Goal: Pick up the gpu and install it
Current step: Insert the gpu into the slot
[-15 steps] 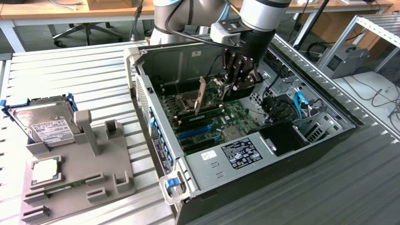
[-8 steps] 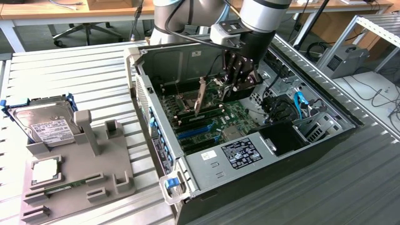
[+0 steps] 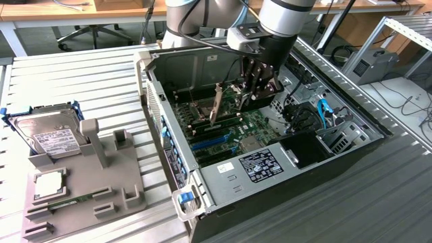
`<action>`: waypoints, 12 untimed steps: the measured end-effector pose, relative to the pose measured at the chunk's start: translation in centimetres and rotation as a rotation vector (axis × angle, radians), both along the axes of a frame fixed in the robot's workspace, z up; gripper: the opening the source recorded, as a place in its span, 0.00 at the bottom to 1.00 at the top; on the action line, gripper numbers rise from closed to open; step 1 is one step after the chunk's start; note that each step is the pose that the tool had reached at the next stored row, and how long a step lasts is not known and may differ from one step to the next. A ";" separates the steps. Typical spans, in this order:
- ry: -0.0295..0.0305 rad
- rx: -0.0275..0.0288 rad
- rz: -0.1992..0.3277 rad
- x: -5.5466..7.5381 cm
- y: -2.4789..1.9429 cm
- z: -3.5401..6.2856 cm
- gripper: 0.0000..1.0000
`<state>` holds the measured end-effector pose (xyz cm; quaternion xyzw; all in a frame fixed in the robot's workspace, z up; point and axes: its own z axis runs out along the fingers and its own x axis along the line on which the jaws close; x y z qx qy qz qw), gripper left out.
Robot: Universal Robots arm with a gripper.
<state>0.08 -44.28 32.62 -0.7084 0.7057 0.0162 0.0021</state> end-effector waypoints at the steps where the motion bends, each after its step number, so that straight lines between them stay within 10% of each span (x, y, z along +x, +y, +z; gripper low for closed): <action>1: 0.0000 0.0000 0.000 0.0 -0.02 -0.02 0.26; 12: 0.0000 0.0000 0.000 -0.7 -0.23 -0.35 0.26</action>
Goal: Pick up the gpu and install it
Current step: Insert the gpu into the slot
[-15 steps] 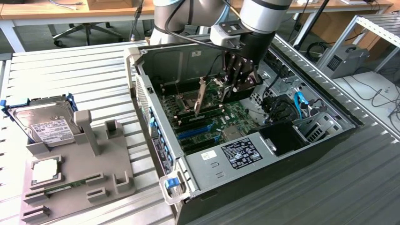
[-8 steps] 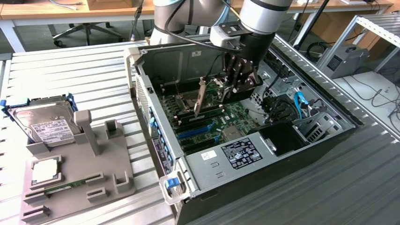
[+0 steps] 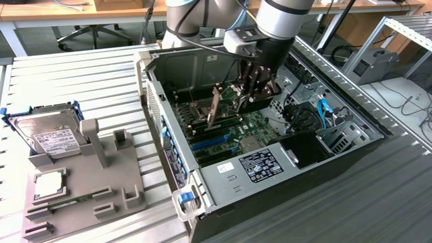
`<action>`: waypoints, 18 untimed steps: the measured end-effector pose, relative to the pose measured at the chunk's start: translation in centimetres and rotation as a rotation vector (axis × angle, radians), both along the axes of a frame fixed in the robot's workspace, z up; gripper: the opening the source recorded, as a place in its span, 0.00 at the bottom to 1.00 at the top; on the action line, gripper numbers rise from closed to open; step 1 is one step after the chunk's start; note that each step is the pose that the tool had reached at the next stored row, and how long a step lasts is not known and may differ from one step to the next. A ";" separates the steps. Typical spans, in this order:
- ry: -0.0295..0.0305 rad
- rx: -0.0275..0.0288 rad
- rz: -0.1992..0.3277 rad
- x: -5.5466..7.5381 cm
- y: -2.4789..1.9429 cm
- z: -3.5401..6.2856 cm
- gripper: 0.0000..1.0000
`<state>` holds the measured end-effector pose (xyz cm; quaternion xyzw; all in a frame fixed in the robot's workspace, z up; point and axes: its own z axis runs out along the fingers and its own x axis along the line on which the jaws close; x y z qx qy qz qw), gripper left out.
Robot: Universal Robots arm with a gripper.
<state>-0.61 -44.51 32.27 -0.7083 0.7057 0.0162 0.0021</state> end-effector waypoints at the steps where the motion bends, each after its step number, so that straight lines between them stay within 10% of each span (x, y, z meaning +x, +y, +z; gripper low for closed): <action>1: 0.0000 0.0000 0.000 -0.1 -0.01 -0.02 0.26; 18: 0.0000 0.0001 0.000 -0.8 -0.34 -0.36 0.26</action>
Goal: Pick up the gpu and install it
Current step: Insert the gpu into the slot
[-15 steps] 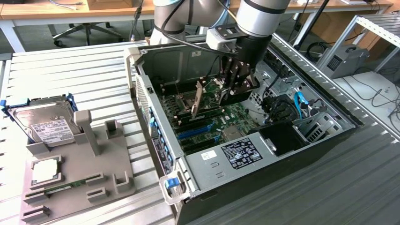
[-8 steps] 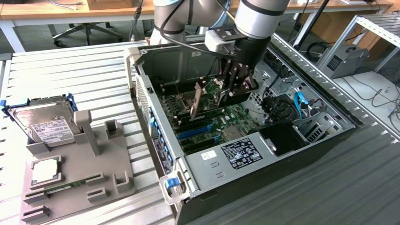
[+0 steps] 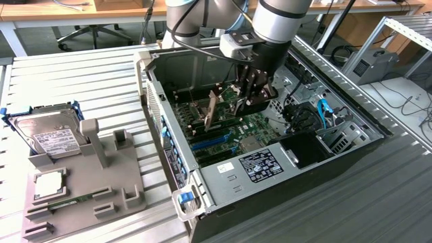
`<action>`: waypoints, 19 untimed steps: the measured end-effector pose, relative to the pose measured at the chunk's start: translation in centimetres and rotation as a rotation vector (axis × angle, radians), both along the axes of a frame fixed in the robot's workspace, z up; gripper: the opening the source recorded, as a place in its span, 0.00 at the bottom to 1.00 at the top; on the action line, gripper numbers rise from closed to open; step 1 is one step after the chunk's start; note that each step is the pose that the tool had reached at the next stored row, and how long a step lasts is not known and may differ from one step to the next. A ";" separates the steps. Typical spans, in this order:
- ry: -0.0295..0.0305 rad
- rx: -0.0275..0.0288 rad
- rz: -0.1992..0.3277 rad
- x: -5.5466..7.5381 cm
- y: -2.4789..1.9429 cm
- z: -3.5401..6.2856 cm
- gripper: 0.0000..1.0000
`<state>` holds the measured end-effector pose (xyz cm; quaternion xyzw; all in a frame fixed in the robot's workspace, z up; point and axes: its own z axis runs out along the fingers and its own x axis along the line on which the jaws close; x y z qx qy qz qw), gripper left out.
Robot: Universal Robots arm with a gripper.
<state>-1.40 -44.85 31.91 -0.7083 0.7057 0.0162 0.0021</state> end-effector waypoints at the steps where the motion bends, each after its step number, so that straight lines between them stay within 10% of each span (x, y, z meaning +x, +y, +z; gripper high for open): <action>1: 0.0001 -0.0001 0.000 0.0 -0.02 -0.01 0.26; 19: 0.0000 0.0000 0.000 -0.7 -0.28 -0.32 0.26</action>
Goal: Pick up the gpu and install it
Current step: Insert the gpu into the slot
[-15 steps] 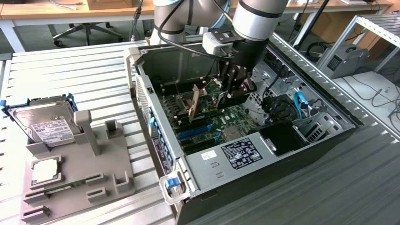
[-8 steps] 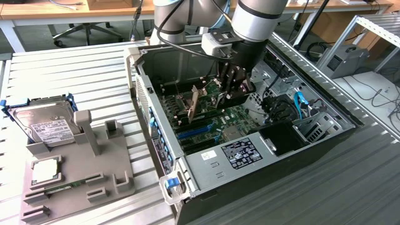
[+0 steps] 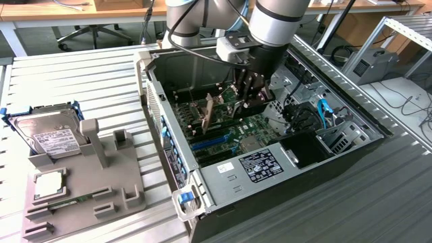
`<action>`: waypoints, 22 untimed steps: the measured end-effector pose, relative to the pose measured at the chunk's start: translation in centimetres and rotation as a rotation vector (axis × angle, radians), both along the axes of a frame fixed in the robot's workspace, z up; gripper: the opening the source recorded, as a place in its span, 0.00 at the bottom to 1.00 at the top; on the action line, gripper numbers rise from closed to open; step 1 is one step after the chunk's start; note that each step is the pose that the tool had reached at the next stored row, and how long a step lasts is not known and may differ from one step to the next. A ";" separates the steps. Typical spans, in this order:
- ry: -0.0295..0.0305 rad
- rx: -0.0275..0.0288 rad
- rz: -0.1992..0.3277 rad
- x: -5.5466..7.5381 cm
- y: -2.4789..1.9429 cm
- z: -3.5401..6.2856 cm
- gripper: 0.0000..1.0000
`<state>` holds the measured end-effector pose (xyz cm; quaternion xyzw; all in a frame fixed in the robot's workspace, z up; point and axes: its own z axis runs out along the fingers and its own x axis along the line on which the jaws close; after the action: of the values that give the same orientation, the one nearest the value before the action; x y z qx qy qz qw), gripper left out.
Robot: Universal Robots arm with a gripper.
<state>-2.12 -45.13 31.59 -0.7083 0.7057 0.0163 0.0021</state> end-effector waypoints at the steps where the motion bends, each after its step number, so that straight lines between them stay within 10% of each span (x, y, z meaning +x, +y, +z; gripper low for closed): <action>1: 0.0000 -0.0001 0.000 0.0 -0.01 -0.02 0.26; 22: 0.0000 0.0000 0.000 -0.7 -0.31 -0.39 0.26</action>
<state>-2.85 -45.44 31.20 -0.7084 0.7057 0.0162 0.0021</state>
